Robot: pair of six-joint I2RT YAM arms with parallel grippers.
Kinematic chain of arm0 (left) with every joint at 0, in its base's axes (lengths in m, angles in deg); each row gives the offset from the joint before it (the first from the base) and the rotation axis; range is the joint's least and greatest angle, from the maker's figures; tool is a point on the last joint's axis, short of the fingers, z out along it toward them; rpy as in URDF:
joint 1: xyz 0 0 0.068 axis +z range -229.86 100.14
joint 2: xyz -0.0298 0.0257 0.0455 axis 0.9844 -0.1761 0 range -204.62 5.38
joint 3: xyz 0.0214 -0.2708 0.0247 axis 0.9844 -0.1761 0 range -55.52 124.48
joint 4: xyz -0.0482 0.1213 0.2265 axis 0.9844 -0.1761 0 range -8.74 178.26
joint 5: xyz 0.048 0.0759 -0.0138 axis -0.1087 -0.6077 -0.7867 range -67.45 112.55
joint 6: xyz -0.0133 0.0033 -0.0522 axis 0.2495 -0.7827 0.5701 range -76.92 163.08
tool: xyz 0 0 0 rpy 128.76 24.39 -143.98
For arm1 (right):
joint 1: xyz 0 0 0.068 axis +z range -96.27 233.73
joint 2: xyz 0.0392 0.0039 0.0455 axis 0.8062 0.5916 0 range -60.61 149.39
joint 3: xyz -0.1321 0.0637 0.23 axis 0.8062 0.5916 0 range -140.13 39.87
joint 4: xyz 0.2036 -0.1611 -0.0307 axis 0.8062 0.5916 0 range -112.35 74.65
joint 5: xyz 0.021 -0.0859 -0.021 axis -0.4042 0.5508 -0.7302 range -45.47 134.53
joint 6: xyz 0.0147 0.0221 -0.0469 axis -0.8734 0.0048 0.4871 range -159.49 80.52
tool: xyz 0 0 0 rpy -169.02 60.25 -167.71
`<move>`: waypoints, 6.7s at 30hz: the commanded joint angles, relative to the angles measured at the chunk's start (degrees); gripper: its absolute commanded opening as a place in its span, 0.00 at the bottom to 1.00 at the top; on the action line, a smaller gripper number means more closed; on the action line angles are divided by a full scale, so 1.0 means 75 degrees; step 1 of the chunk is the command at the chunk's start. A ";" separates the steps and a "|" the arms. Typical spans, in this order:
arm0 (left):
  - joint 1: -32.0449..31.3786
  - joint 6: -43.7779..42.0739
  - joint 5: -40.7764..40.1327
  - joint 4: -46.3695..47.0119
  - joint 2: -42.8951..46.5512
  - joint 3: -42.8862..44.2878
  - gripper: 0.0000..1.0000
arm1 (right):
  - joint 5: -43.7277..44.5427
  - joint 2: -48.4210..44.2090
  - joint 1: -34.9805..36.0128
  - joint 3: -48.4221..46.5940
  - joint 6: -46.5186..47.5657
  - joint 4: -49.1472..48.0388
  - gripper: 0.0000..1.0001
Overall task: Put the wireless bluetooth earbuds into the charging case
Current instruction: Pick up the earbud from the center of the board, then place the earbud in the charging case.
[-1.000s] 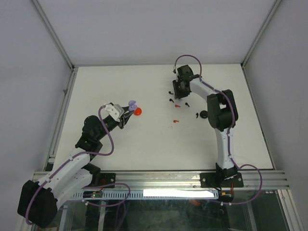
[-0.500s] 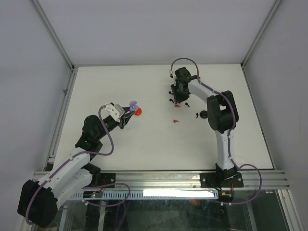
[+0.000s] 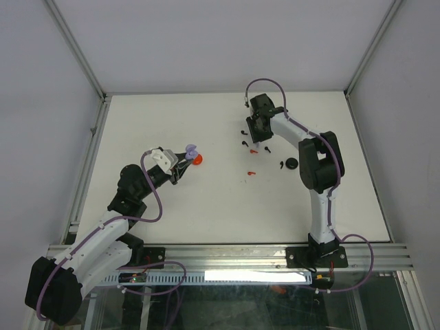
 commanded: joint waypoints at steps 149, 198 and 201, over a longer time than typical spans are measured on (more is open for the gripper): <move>-0.0261 0.5478 0.1069 0.7108 -0.1810 0.0164 0.00 | -0.4377 -0.7097 0.3563 0.5495 0.1084 -0.9458 0.17; -0.0265 0.4112 0.1449 0.6613 -0.1513 -0.0013 0.00 | -0.1684 -0.7437 0.3415 0.4865 0.0831 -0.6832 0.86; -0.0266 0.4126 0.1552 0.6639 -0.1528 -0.0013 0.00 | -0.1677 -0.7495 0.3337 0.4893 0.0683 -0.6801 0.86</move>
